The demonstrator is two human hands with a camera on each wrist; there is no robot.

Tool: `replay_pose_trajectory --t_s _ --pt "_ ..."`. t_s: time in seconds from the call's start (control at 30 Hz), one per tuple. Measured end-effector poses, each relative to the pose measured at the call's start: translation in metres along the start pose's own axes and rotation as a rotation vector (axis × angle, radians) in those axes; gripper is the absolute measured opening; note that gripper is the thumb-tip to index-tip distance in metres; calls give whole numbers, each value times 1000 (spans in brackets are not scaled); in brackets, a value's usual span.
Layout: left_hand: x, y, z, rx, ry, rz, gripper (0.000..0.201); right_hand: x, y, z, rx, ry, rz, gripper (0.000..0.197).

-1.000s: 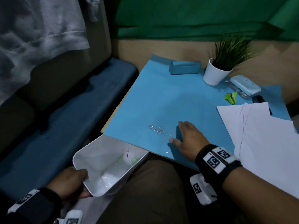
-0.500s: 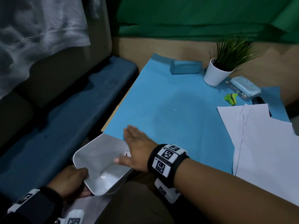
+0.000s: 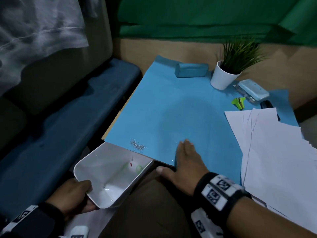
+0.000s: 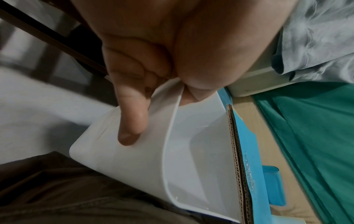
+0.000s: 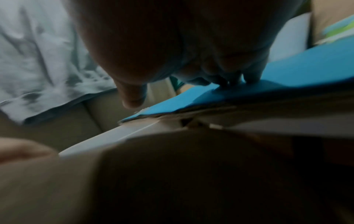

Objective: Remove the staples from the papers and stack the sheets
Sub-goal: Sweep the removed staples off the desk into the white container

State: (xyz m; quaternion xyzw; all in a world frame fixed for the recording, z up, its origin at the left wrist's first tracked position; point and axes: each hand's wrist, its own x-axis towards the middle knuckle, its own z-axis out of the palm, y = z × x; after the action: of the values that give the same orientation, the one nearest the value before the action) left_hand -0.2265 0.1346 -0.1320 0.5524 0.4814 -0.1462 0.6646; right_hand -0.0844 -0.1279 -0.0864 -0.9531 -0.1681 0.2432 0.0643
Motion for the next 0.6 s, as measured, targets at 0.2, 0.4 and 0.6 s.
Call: replay_pose_trajectory --t_s 0.2,0.4,0.6 --pt "-1 -2 1 -9 36 -20 21 20 -66 20 16 -29 -63 112" --pt "-6 2 4 13 40 -9 19 27 -105 12 -37 -148 -229 109" --pt "-6 6 6 8 32 2 18 16 -120 4 25 -206 -450 95"
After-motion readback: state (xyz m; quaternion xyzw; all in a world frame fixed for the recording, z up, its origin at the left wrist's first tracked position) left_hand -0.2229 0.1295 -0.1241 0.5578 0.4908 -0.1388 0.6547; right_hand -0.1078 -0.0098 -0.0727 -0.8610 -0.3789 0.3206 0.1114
